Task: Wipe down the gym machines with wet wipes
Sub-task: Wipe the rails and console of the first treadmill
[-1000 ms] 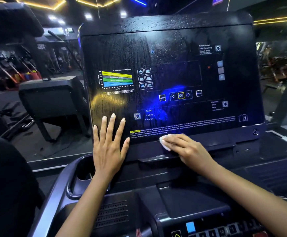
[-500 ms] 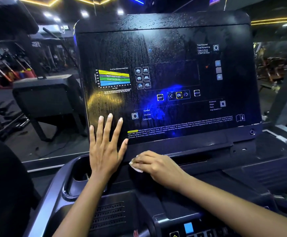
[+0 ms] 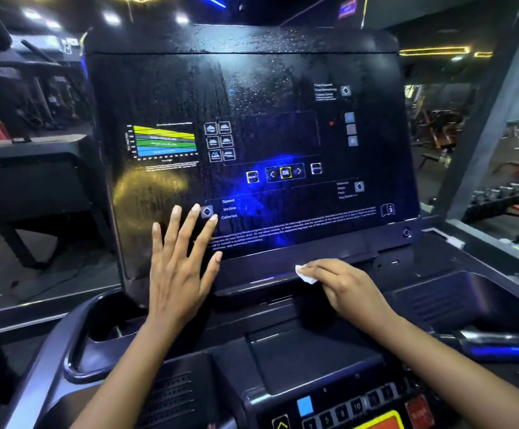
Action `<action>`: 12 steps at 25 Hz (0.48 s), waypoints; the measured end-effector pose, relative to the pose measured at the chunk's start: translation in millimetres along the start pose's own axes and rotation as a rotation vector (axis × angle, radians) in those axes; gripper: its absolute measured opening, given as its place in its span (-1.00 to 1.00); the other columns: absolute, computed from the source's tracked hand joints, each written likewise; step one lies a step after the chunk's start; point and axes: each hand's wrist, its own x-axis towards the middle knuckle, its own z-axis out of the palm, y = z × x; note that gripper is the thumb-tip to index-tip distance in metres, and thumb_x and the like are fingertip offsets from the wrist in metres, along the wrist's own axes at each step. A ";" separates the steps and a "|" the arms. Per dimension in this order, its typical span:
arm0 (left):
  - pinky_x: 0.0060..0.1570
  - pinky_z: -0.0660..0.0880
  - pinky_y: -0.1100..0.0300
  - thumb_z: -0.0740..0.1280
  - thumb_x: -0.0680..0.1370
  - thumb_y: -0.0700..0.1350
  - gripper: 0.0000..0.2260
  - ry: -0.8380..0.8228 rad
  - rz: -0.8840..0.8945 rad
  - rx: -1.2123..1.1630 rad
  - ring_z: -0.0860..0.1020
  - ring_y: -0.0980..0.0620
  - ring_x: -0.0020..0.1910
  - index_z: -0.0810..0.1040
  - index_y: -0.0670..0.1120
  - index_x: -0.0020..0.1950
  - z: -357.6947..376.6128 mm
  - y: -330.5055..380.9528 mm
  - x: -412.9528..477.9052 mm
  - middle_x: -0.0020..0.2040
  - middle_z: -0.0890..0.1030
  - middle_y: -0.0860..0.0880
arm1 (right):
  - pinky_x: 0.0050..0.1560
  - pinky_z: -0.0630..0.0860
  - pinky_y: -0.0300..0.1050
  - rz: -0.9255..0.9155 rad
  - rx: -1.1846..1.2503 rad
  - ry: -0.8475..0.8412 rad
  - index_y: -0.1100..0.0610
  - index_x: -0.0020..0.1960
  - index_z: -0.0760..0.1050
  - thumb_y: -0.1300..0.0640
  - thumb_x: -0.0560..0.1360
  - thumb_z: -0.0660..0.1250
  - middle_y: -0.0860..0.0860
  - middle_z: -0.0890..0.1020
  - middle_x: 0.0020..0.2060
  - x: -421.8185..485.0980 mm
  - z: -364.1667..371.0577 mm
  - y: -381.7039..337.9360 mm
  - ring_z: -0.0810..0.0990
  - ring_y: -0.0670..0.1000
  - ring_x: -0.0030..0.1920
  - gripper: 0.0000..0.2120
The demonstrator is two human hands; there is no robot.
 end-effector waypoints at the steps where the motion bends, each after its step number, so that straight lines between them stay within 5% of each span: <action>1: 0.47 -0.07 -0.11 0.09 0.60 0.05 -0.54 -0.002 0.004 -0.008 0.11 -0.15 0.51 0.28 -0.05 0.47 3.6 2.8 5.1 0.49 0.27 -0.13 | -0.15 0.56 -0.19 0.038 -0.032 0.010 0.09 0.03 0.63 0.26 0.41 0.09 -0.07 0.65 -0.05 -3.5 -5.9 9.3 0.60 -0.06 -0.07 -0.62; 8: 0.46 -0.06 -0.13 0.03 0.61 0.08 -0.53 -0.041 0.015 0.060 0.16 -0.18 0.49 0.34 -0.10 0.45 21.6 9.3 6.6 0.48 0.29 -0.16 | -0.32 0.54 -0.15 0.219 -0.108 0.066 0.12 -0.18 0.63 0.15 0.42 0.12 -0.07 0.64 -0.24 -11.1 -31.5 56.9 0.60 0.01 -0.25 -0.71; 12: 0.47 -0.08 -0.12 -0.05 0.63 0.13 -0.50 -0.056 -0.009 0.040 0.16 -0.15 0.49 0.34 -0.10 0.45 18.4 10.5 7.6 0.48 0.29 -0.14 | -0.08 0.50 -0.28 0.279 0.104 0.207 0.11 -0.11 0.66 0.35 0.34 0.23 -0.08 0.65 -0.18 9.9 -23.7 37.1 0.58 -0.12 -0.15 -0.71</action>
